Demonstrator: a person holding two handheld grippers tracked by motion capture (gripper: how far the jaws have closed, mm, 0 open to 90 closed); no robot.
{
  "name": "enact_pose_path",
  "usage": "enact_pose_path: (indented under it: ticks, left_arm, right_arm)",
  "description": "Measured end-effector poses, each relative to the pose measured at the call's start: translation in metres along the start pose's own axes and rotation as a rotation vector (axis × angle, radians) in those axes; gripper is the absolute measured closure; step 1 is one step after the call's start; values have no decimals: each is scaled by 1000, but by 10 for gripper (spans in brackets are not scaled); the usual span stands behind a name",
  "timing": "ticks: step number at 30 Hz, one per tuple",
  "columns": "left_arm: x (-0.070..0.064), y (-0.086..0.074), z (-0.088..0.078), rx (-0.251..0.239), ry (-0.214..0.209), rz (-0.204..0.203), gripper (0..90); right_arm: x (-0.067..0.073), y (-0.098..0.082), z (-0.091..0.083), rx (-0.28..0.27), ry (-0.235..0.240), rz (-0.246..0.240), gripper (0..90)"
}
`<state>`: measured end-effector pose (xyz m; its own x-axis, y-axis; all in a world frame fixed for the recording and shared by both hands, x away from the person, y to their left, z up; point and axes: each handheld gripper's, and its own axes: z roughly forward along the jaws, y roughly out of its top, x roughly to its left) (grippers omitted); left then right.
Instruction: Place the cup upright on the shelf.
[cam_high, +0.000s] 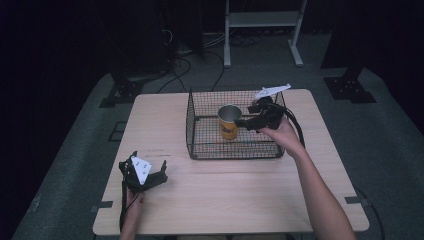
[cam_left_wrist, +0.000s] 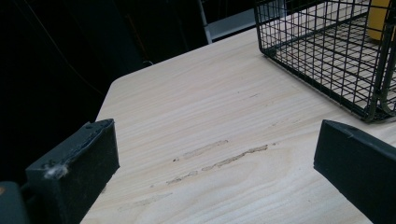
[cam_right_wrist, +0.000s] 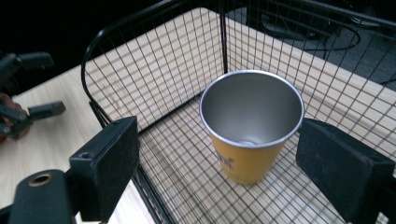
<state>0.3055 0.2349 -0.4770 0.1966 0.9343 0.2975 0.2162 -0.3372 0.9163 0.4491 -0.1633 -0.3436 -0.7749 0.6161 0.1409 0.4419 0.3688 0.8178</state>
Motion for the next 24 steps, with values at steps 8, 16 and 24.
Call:
enact_pose_path:
  ticks: [8, 16, 24]
  left_arm:
    - [0, 0, 0, -1, -1, 1, 0]
    - [0, 0, 0, -1, 1, 0, 0]
    - [0, 0, 0, 1, 1, 0, 0]
  right_arm:
    - [8, -8, -8, -5, 10, -14, 128]
    - [12, -18, -17, -11, 30, -18, 130]
    - [19, -28, -23, -5, 34, -36, 132]
